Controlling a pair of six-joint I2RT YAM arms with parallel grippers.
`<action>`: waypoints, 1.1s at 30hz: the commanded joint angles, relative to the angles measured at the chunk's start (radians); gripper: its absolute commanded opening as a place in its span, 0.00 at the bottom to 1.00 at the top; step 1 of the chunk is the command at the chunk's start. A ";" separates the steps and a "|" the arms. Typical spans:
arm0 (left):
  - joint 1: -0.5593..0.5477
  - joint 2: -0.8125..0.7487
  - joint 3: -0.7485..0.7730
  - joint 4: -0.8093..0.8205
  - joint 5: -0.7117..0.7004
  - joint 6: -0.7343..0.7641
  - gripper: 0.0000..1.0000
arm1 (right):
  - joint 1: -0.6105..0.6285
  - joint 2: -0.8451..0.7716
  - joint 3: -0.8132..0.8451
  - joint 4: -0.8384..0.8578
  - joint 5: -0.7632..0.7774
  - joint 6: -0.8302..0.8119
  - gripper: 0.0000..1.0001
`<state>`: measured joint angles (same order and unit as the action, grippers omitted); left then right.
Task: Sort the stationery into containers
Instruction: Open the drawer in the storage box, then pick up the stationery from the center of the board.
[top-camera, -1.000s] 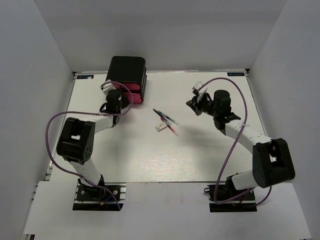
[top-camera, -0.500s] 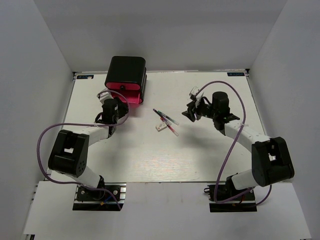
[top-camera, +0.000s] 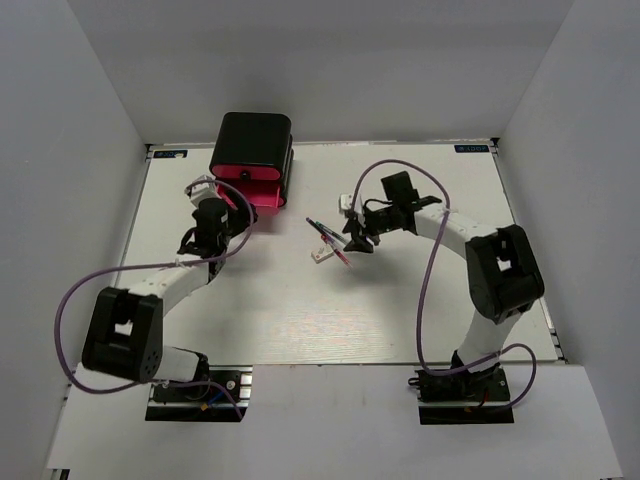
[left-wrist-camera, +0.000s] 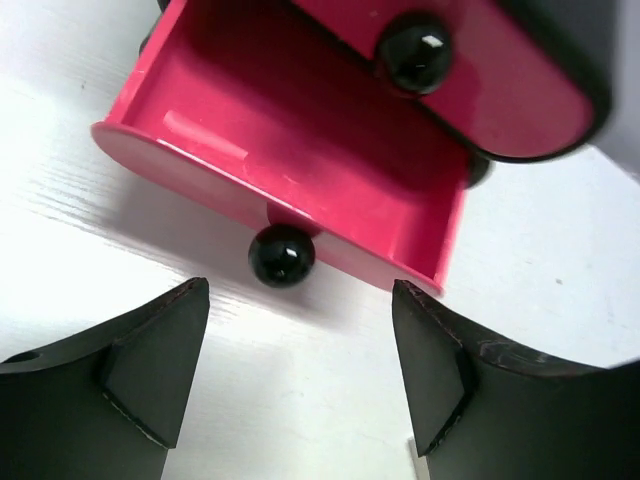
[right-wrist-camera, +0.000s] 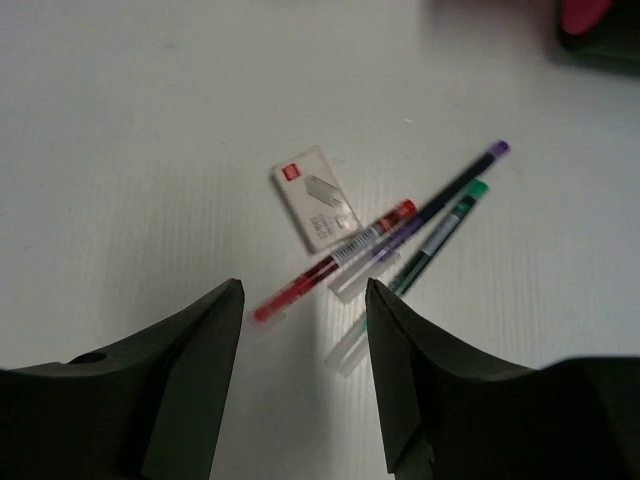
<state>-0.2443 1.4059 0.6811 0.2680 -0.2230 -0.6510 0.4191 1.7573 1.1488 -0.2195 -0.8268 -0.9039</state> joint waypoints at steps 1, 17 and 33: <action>-0.001 -0.119 -0.046 -0.047 0.020 0.016 0.84 | 0.043 0.075 0.104 -0.303 -0.087 -0.396 0.58; -0.001 -0.591 -0.307 -0.300 0.020 -0.096 0.82 | 0.205 0.286 0.330 -0.227 0.035 -0.380 0.58; -0.001 -0.892 -0.422 -0.484 0.002 -0.231 0.82 | 0.204 0.375 0.376 -0.367 0.156 -0.484 0.58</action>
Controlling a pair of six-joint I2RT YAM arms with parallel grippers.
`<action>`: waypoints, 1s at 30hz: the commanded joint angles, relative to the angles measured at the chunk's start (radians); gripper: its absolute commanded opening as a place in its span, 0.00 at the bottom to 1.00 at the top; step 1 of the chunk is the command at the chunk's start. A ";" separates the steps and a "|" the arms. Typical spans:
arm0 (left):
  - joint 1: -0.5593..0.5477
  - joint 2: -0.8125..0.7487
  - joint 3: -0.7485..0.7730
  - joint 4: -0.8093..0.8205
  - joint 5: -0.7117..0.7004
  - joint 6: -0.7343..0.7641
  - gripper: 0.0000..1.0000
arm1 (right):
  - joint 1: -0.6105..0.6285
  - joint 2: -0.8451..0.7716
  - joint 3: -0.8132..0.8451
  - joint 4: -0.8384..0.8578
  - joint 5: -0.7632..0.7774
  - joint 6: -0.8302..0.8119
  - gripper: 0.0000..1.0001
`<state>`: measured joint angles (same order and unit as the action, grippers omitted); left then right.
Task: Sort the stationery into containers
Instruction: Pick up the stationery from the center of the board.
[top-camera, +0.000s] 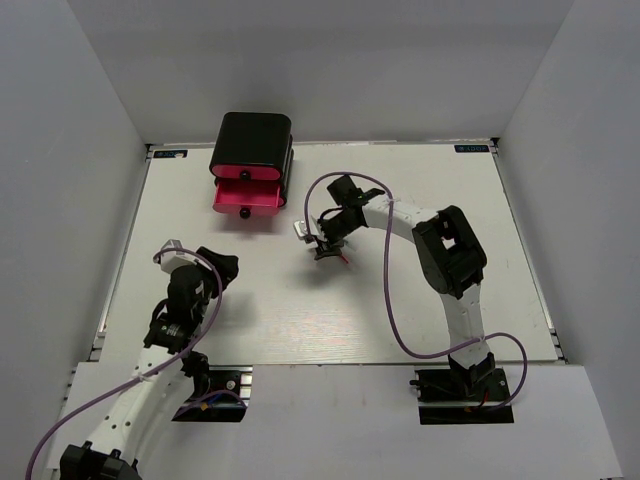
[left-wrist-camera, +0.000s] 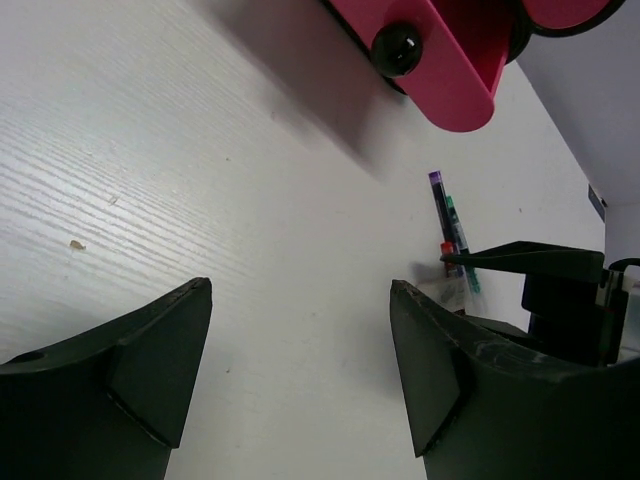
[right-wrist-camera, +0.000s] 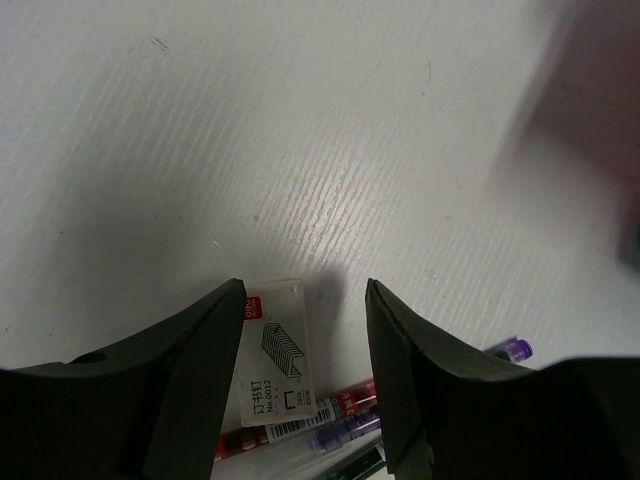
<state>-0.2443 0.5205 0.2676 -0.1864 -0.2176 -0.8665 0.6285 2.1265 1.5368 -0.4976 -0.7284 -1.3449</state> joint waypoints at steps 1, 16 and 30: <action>-0.001 -0.007 -0.008 -0.030 -0.003 -0.016 0.82 | -0.006 0.004 -0.014 -0.090 0.060 -0.042 0.58; -0.001 0.015 -0.018 -0.019 0.006 -0.025 0.82 | -0.016 -0.014 -0.027 -0.136 0.056 -0.059 0.57; -0.001 0.021 -0.036 0.013 0.026 -0.034 0.82 | -0.012 -0.137 0.048 -0.115 -0.075 0.107 0.00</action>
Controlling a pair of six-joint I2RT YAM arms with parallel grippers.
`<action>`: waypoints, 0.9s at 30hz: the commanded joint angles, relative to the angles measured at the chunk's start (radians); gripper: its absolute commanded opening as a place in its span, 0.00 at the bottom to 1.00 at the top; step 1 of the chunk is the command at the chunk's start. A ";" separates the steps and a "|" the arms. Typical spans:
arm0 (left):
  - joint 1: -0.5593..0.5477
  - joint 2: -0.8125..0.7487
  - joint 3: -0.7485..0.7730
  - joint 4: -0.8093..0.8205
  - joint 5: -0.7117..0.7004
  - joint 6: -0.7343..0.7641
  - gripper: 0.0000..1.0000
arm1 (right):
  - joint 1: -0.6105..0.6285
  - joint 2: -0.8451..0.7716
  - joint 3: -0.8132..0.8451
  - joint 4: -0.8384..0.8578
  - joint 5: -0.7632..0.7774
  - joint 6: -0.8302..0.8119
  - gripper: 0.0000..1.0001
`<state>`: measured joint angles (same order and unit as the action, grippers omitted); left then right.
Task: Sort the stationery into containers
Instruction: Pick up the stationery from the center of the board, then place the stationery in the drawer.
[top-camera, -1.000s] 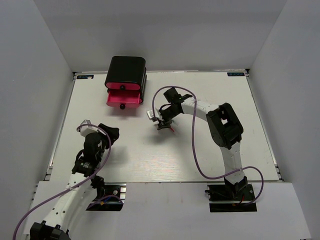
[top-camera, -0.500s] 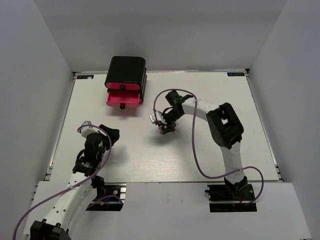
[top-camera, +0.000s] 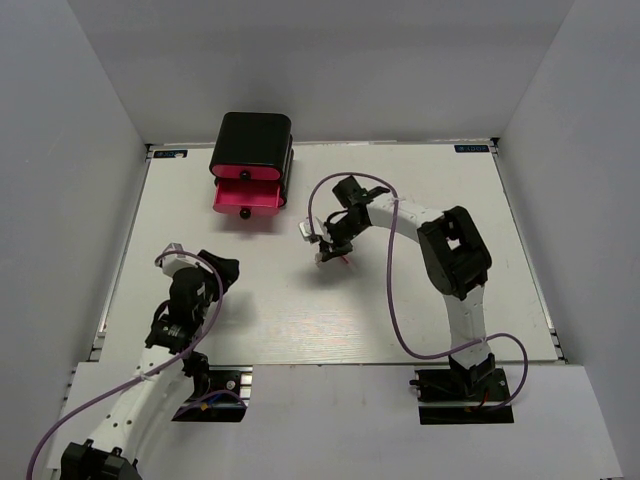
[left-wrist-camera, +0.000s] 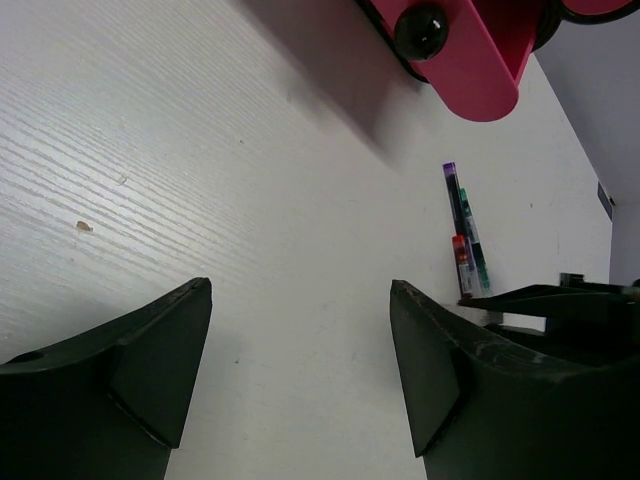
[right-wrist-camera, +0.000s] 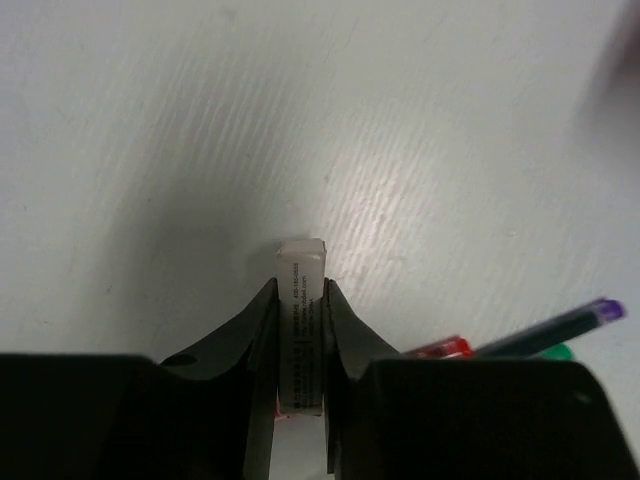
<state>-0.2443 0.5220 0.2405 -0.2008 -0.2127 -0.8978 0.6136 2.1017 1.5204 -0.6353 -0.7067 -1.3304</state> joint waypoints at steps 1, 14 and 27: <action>-0.001 0.019 -0.009 0.043 0.021 -0.003 0.82 | 0.006 -0.118 0.085 0.078 -0.121 0.127 0.00; -0.001 0.062 -0.018 0.090 0.049 -0.003 0.82 | 0.094 -0.034 0.210 0.965 0.042 0.792 0.00; -0.001 0.087 -0.018 0.118 0.049 -0.012 0.82 | 0.120 0.213 0.393 1.131 0.134 0.830 0.10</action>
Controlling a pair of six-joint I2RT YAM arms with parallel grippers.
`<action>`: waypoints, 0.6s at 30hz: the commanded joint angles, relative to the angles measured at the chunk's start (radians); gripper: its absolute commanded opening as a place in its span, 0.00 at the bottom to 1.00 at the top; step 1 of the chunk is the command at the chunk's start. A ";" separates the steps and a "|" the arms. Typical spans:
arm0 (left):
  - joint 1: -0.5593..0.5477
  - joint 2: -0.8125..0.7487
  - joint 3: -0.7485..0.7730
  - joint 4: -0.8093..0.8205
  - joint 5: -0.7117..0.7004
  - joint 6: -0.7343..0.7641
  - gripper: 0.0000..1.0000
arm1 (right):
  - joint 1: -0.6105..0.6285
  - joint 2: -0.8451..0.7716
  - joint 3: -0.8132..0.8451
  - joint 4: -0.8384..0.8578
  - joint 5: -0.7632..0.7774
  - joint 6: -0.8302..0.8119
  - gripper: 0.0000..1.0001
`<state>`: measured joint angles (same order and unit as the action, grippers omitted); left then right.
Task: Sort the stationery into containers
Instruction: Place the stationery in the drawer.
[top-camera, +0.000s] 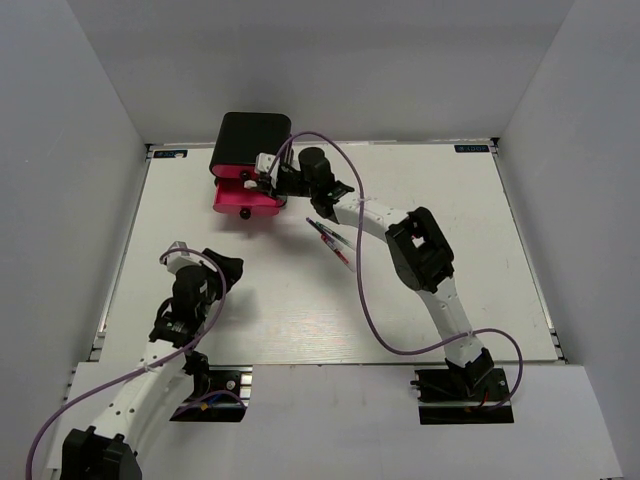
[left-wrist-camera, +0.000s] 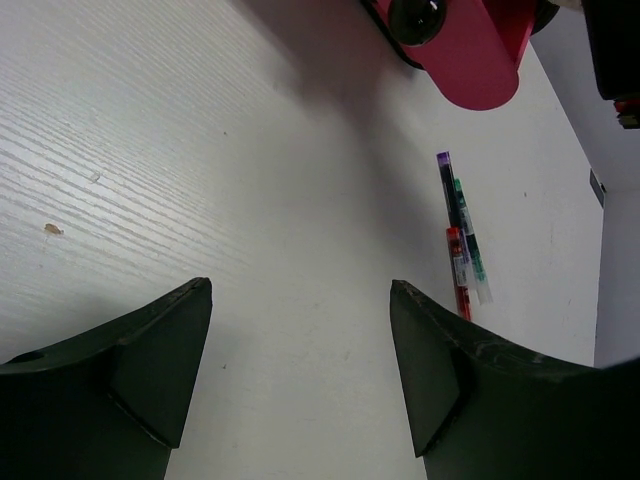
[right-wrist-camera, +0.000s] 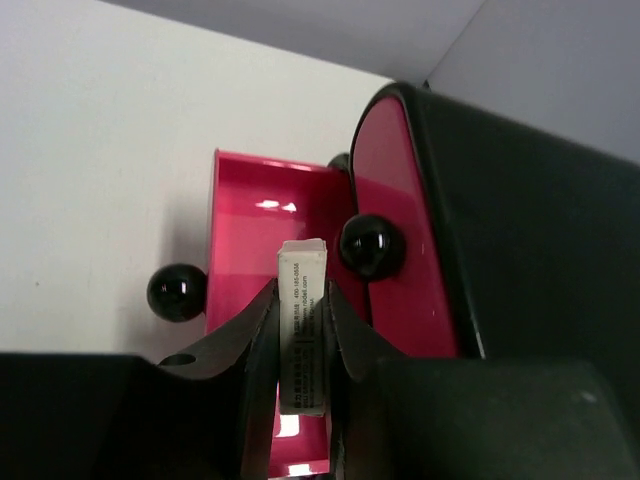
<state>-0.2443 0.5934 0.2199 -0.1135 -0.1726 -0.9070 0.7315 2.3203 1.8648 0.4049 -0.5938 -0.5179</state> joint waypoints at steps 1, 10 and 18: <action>-0.001 0.016 0.003 0.043 0.018 -0.003 0.82 | 0.002 -0.006 0.039 0.100 0.028 0.015 0.24; -0.001 0.108 0.003 0.129 0.018 -0.012 0.80 | -0.006 -0.055 -0.010 0.086 0.000 0.019 0.50; 0.010 0.261 0.003 0.338 0.018 -0.026 0.53 | -0.027 -0.195 -0.098 0.057 0.005 0.110 0.00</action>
<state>-0.2440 0.8089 0.2199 0.0925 -0.1661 -0.9260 0.7227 2.2791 1.7908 0.4358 -0.5789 -0.4641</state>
